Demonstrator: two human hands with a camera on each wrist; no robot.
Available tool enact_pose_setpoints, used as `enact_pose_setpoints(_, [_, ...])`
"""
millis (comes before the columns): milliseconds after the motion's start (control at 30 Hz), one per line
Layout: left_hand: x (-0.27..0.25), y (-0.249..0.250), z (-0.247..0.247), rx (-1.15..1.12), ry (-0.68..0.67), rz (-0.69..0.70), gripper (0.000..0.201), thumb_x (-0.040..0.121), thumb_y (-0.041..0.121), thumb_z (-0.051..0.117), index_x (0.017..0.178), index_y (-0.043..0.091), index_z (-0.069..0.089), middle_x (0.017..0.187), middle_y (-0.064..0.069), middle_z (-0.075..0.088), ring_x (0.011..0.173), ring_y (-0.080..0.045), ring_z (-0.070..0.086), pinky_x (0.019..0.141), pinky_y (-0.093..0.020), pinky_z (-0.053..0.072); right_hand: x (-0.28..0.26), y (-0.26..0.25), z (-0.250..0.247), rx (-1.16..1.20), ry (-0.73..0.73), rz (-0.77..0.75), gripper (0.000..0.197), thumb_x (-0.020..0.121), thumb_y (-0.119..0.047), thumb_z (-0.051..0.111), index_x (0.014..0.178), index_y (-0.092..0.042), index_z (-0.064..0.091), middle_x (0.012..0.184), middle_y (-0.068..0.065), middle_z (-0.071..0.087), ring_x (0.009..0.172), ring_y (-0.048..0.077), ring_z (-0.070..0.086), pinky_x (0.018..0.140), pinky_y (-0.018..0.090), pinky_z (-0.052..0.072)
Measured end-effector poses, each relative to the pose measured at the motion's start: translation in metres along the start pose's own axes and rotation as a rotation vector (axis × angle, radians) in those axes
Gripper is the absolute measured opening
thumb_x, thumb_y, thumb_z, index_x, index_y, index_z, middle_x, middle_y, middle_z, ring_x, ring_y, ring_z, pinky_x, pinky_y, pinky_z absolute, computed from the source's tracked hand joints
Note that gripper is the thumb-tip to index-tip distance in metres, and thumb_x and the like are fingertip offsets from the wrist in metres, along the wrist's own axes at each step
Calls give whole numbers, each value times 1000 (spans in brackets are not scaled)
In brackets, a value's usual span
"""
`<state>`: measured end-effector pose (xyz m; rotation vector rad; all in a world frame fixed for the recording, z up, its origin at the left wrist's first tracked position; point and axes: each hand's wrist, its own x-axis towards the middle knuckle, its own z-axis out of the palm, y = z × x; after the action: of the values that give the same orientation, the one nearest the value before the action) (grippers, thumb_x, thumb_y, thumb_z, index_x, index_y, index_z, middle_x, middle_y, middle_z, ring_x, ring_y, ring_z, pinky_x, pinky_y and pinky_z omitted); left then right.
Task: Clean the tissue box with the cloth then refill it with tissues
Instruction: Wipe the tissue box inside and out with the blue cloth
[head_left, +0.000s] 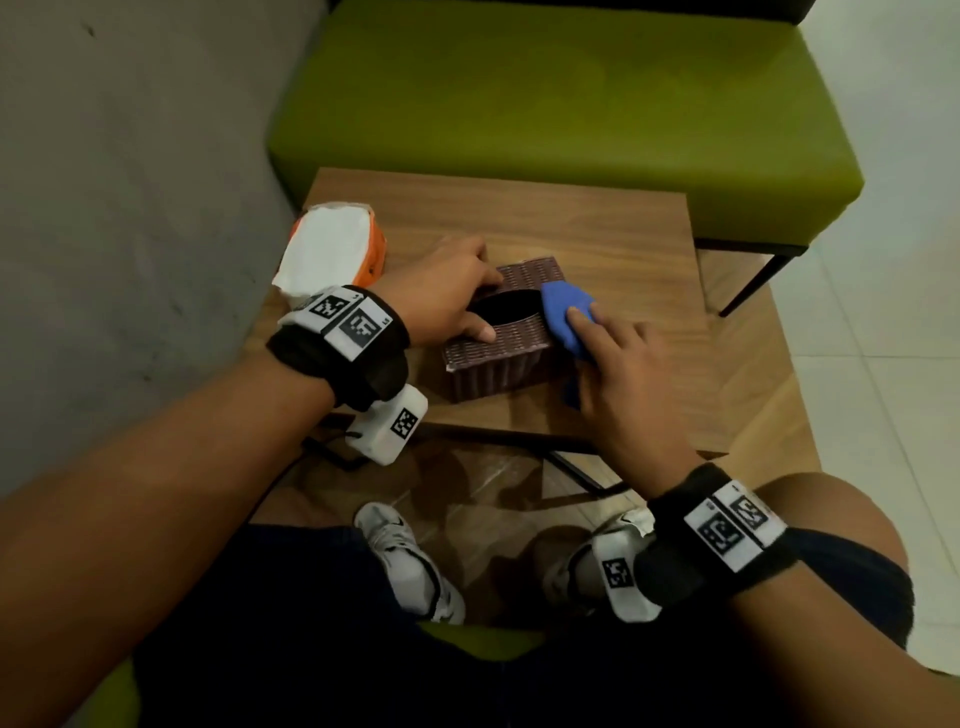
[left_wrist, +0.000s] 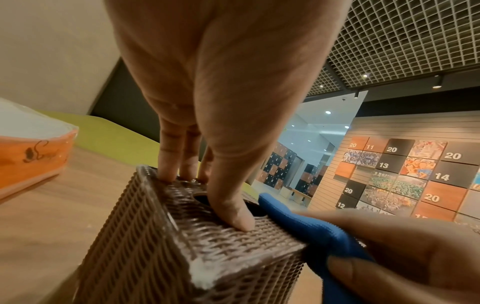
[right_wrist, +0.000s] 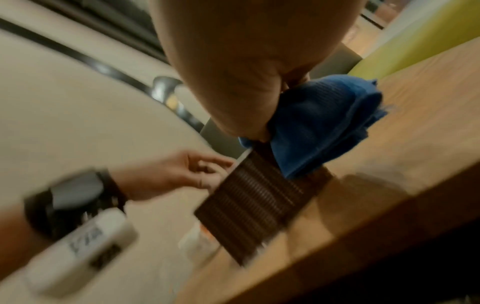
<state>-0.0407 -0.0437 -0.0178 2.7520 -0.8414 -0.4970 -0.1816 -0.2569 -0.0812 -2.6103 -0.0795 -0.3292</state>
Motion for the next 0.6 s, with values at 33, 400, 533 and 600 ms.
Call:
enact_pose_setpoints(33, [-1, 0, 2, -5, 5, 2, 66, 88, 38, 84, 146, 16, 63, 131, -11, 50, 130, -33, 45, 94, -33, 35, -2, -2, 6, -41, 6, -6, 53, 95, 0, 63, 148, -7, 56, 151, 20, 54, 119, 36, 52, 101, 46, 46])
enact_pose_setpoints(400, [-13, -7, 1, -15, -50, 76, 73, 87, 29, 86, 152, 11, 57, 129, -15, 51, 121, -32, 49, 89, -32, 34, -20, -13, 9, -192, 11, -174, 52, 97, -6, 69, 147, -6, 57, 155, 14, 55, 126, 34, 48, 104, 44, 46])
enact_pose_setpoints(533, [-14, -3, 6, -13, -49, 70, 69, 86, 25, 86, 147, 9, 60, 128, -15, 49, 122, -31, 47, 95, -35, 38, -16, -34, 14, -131, 113, -12, 48, 94, 0, 64, 142, -4, 62, 151, 17, 58, 125, 34, 47, 103, 48, 47])
enact_pose_setpoints(600, [-15, -2, 8, 21, -45, 69, 62, 84, 18, 87, 140, 6, 64, 127, -17, 49, 121, -34, 49, 94, -37, 38, -34, -57, 25, -155, 17, -163, 52, 94, 1, 63, 145, -5, 59, 153, 16, 55, 131, 35, 47, 103, 49, 48])
